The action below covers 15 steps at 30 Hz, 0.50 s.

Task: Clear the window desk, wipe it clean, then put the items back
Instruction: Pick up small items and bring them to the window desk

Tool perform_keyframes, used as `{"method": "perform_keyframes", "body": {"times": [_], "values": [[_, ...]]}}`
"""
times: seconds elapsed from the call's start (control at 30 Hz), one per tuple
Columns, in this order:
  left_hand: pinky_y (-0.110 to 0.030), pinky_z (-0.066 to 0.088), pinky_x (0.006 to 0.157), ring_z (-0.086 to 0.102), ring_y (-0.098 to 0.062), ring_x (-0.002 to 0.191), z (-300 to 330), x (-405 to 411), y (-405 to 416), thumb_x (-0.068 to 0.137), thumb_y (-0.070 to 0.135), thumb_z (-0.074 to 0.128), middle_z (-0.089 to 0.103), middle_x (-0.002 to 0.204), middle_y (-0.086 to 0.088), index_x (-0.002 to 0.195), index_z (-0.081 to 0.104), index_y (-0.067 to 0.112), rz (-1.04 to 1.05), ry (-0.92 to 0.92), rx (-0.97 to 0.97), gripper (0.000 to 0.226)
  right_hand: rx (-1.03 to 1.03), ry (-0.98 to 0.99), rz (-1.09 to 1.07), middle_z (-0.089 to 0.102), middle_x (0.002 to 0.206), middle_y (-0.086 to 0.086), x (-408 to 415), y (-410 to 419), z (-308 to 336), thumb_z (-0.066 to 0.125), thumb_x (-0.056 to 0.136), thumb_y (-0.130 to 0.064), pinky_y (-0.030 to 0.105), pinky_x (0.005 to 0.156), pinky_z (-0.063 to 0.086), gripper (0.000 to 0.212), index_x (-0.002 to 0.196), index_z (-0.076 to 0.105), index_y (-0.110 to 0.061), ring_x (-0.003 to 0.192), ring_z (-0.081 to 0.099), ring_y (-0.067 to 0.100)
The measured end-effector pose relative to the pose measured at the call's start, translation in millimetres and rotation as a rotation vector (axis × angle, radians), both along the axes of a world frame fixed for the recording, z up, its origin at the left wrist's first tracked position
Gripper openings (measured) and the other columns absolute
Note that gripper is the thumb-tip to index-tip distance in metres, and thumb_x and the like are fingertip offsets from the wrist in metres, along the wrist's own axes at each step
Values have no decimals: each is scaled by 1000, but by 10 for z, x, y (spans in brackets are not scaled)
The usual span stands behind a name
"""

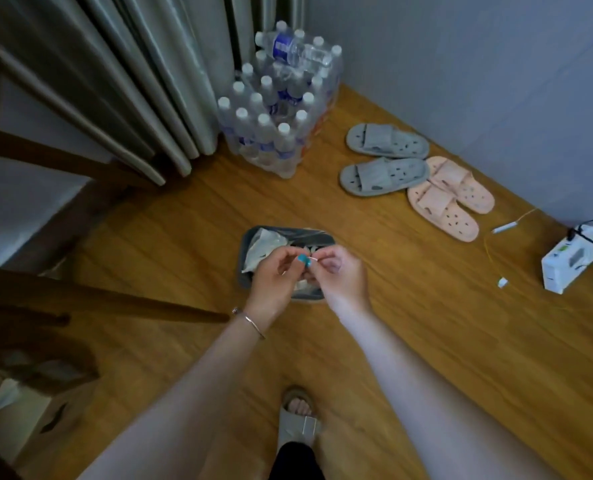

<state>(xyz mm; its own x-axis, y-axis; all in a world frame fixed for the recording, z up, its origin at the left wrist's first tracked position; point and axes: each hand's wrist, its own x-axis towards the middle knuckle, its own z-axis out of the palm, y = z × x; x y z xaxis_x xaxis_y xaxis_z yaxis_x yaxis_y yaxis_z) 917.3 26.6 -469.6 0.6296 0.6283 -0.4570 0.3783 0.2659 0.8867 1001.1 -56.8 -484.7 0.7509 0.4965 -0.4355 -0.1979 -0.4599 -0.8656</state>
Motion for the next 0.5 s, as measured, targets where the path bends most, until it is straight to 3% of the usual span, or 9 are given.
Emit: {"method": "perform_keyframes", "body": {"times": [0.23,0.5], "values": [[-22,54,80,64,-4,88,-882,174,260,95,5,51,65,95,9,89,62,27,22,56,54,25,-57,-32,33,70,86,11,137,299,-728,69,87,-1,46,81,58,27,80,60,-25,84,69,28],[-15,54,76,62,-4,91,-1349,144,351,99,11,47,63,98,9,99,60,16,46,68,-6,14,-103,-9,42,65,82,-3,76,417,-1200,70,87,-3,44,79,59,32,80,56,-31,84,67,19]]}}
